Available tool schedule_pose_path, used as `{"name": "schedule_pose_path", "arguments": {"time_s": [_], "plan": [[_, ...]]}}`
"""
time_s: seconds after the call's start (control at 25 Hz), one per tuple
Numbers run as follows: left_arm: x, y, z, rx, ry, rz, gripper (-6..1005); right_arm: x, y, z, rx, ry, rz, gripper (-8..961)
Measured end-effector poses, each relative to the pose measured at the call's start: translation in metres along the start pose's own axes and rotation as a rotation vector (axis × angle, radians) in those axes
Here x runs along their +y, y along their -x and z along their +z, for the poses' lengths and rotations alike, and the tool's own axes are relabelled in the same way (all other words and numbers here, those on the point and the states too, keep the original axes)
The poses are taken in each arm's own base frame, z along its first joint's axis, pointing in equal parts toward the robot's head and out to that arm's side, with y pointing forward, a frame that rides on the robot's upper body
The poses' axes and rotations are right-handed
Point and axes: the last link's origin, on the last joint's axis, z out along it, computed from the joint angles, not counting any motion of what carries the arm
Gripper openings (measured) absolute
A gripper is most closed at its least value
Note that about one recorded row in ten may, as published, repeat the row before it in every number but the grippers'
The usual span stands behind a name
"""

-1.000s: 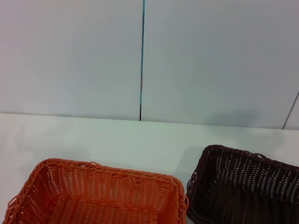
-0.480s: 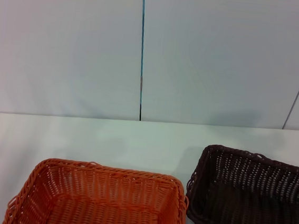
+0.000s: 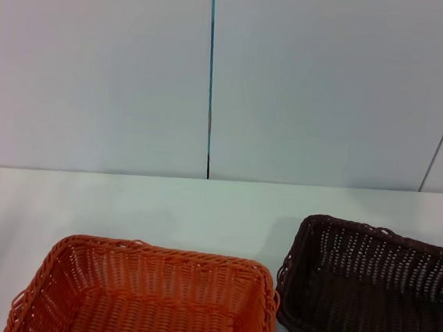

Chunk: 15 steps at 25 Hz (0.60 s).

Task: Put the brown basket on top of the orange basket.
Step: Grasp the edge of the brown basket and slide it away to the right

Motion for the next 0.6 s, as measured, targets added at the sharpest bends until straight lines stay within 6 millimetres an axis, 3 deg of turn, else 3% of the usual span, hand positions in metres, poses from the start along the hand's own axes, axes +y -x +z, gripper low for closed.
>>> {"name": "schedule_pose_path", "arguments": {"time_s": [0.24,0.6], "plan": [[-0.005,0.003,-0.004,-0.087,0.007,0.081,686,0.0,0.007,0.005,-0.108,-0.012,-0.039,832],[-0.004,0.016,-0.006,-0.164,0.017,0.087,688,-0.001,0.03,0.054,-0.256,-0.022,-0.034,811]]}}
